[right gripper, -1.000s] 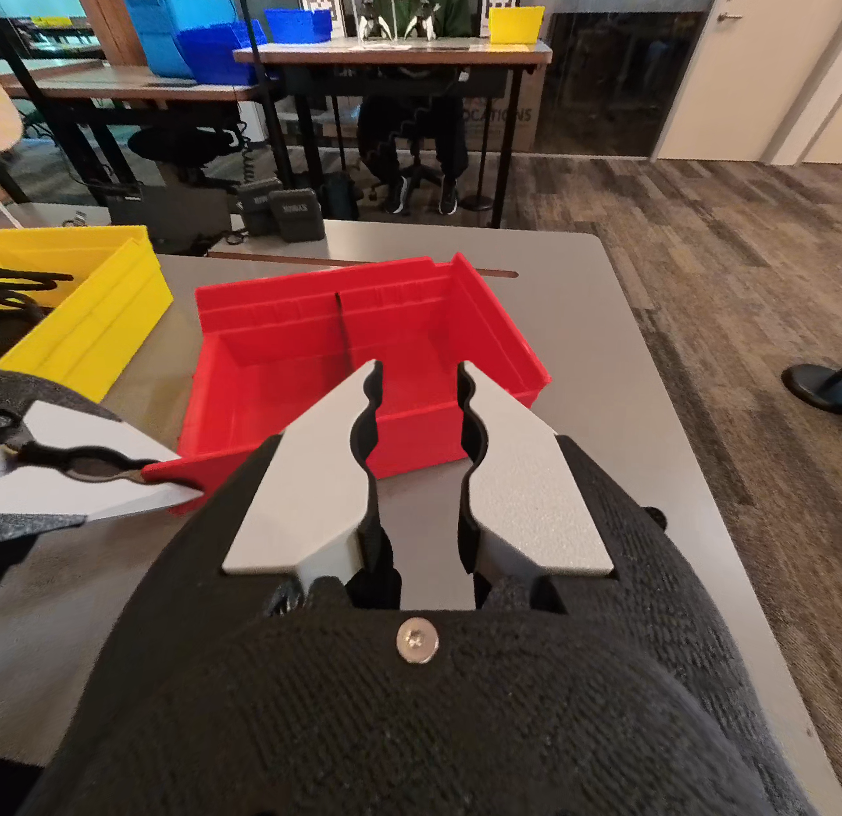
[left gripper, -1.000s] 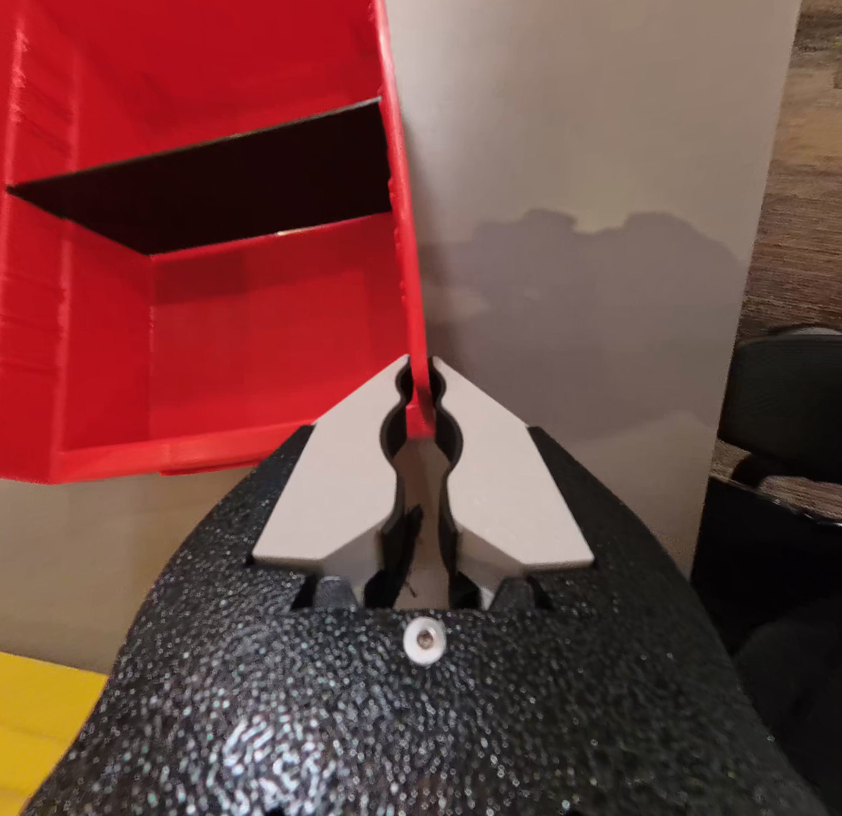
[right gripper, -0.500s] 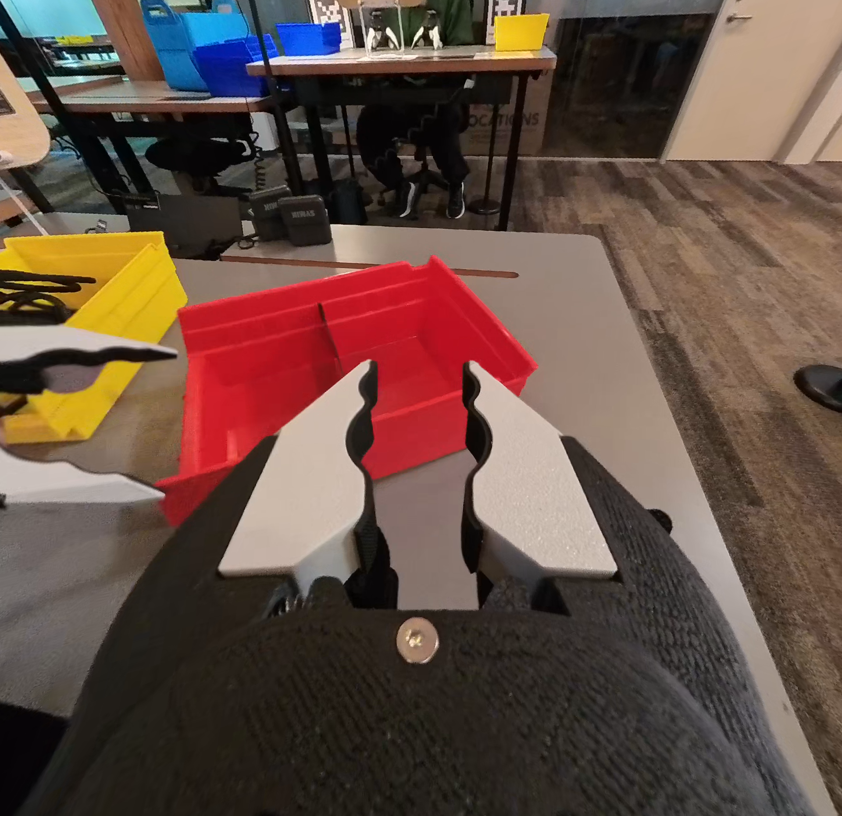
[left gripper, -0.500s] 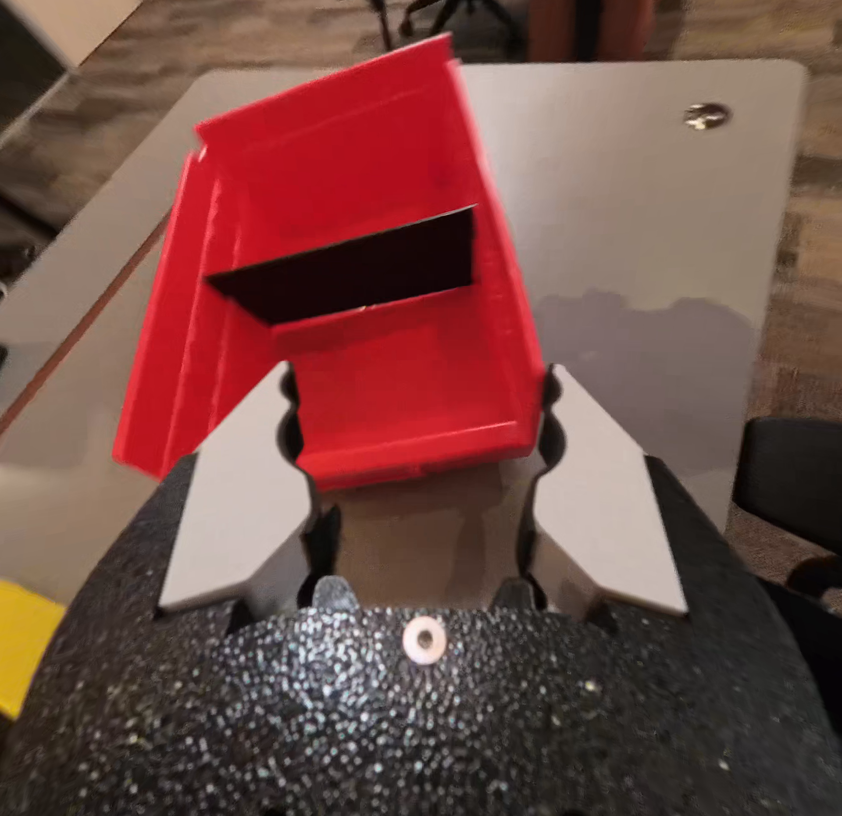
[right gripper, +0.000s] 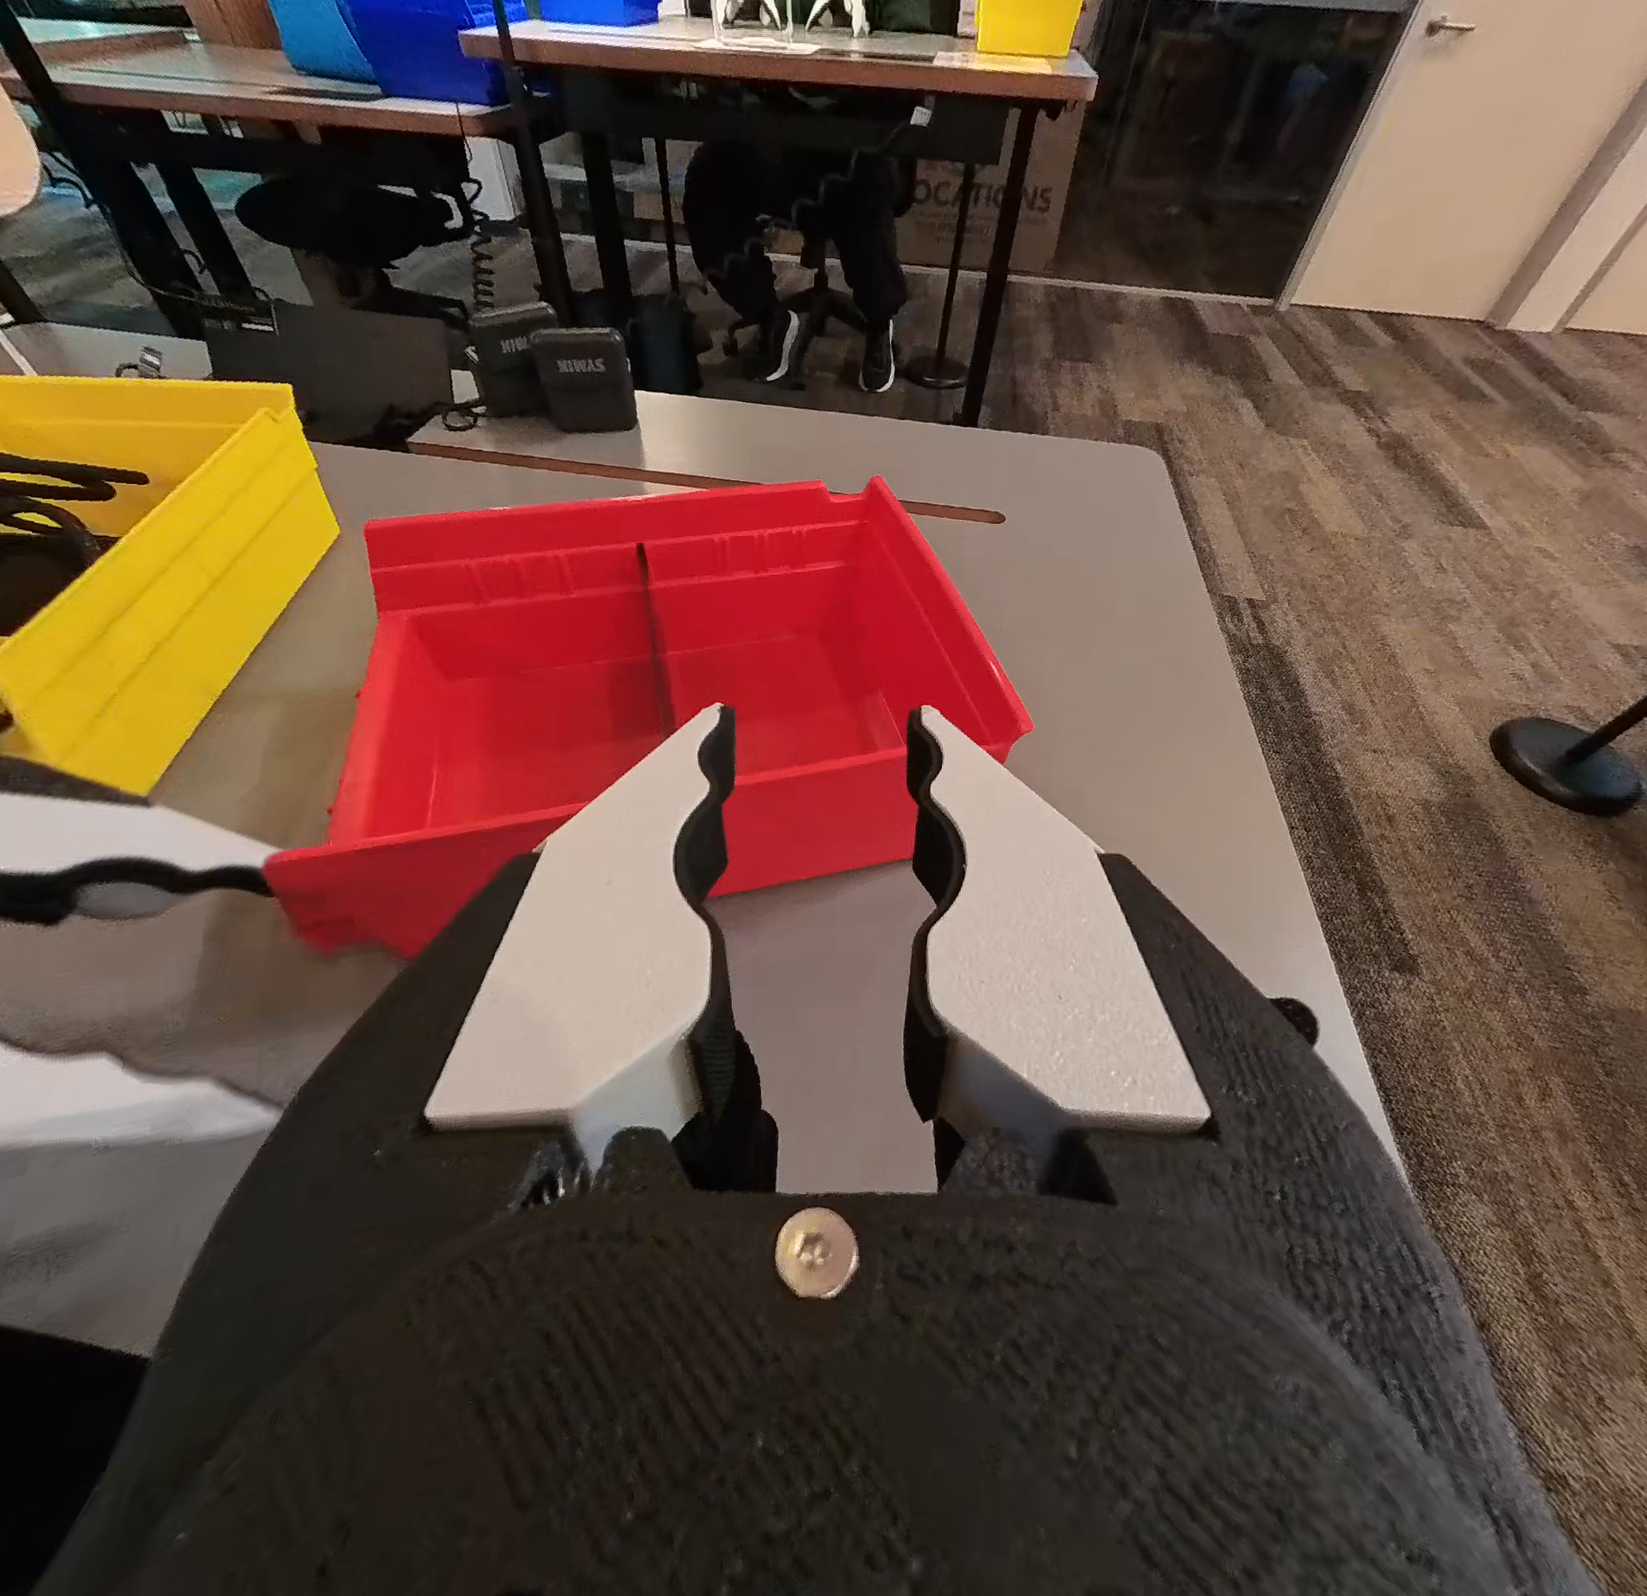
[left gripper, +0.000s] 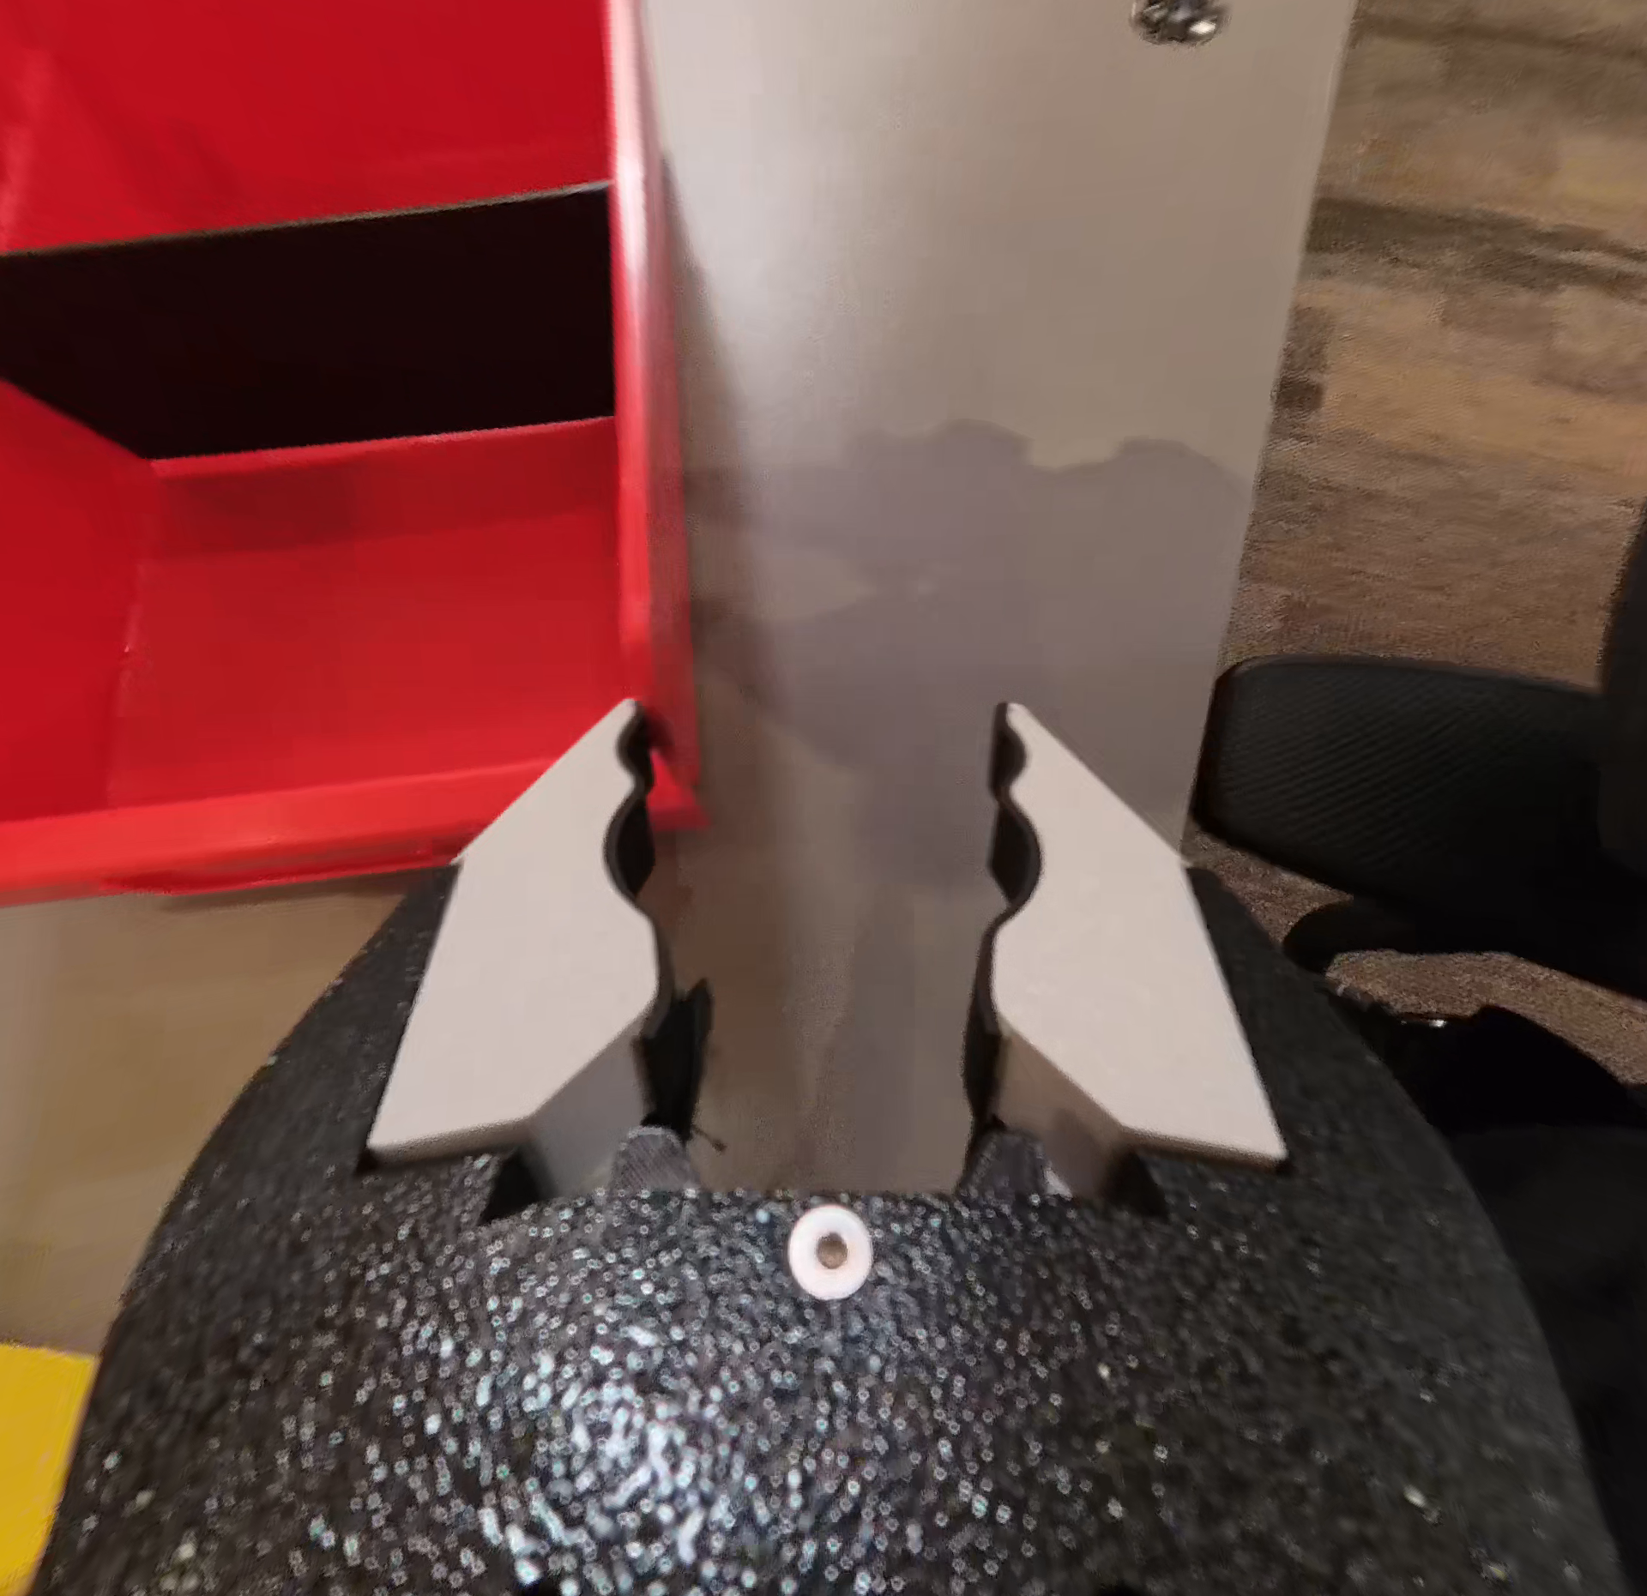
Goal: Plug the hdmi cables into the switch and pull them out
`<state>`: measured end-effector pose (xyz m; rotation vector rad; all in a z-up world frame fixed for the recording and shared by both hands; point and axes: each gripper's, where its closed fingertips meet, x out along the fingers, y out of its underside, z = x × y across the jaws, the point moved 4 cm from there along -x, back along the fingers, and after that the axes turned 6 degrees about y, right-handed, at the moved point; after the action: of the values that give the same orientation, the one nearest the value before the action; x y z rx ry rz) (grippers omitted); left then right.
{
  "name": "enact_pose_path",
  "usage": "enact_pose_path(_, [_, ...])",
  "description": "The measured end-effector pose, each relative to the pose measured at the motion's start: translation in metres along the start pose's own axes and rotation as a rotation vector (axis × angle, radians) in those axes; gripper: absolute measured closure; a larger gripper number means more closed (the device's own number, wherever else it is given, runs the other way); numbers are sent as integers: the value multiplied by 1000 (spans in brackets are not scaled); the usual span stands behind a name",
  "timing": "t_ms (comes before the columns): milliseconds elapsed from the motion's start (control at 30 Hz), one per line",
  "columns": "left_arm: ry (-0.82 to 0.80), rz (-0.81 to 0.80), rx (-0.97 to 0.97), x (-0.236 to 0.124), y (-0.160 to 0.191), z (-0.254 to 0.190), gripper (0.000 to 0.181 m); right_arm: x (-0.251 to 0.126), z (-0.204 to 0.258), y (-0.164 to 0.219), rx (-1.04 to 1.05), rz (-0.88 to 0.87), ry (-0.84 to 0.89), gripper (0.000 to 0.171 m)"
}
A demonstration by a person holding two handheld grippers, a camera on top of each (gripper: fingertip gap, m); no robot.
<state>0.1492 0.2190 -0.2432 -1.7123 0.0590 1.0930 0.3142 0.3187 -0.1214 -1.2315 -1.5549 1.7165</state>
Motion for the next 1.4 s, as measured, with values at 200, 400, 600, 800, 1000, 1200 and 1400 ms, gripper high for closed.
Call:
enact_pose_path(200, [66,-1,271,9,-12,-49,104,-2,3,-3,-12,-10,-3,134])
enact_pose_path(400, [-280,-305,56,-51,-28,27,104,-5,16,7,-110,40,-104,112])
enact_pose_path(600, [-352,-172,-205,-46,18,86,76,4,52,50,-316,324,-243,59])
enact_pose_path(800, [-274,-175,-248,-24,21,81,101,28,53,79,-320,515,-243,84])
enact_pose_path(1000, [-270,-141,-199,-8,6,74,107,40,17,85,-234,518,-95,96])
enact_pose_path(1200, [-279,-139,-169,15,-15,76,98,51,-14,75,-234,391,60,112])
enact_pose_path(1400, [-291,-146,-168,14,-17,80,97,41,-13,66,-298,381,102,111])
